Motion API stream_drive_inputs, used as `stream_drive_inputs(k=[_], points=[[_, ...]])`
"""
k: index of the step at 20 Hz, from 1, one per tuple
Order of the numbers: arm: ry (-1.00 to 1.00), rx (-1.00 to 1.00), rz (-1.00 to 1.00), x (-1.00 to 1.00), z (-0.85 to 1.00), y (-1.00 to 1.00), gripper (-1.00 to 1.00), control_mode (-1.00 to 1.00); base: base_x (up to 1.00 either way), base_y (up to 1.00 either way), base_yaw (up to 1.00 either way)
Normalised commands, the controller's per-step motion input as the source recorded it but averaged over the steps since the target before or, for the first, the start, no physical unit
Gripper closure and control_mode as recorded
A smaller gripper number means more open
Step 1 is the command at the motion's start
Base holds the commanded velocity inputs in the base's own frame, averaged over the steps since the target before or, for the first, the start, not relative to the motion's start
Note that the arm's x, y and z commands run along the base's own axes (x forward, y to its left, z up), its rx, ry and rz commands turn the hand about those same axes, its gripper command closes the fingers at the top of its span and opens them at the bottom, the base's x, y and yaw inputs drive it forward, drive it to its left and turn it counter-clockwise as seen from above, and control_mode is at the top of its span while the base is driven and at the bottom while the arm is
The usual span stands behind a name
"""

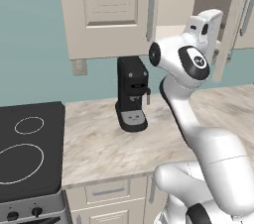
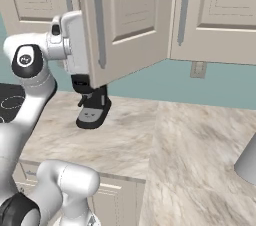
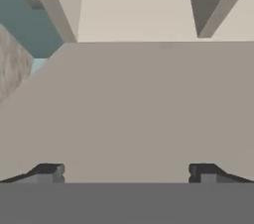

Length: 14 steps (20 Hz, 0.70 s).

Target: Open the cabinet, retrieve the rolling pin, and place it next to the meat on the cutting board to prepare for tenderizing.

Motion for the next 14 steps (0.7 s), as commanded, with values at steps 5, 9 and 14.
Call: stream_drive_inputs(k=[5,9,14], points=[[0.0,0.0,-0.16,-0.85,-0.05,-0.63,-1.0,-1.0,0.0,0.0,0.0],[0.02,0.0,-0.17,-0.51,0.0,-0.67,-1.0,-1.0,0.0,0.0,0.0],[0.09,0.0,-0.15,0.06,0.02,-0.81,-1.0,-1.0,0.0,0.0,0.0]])
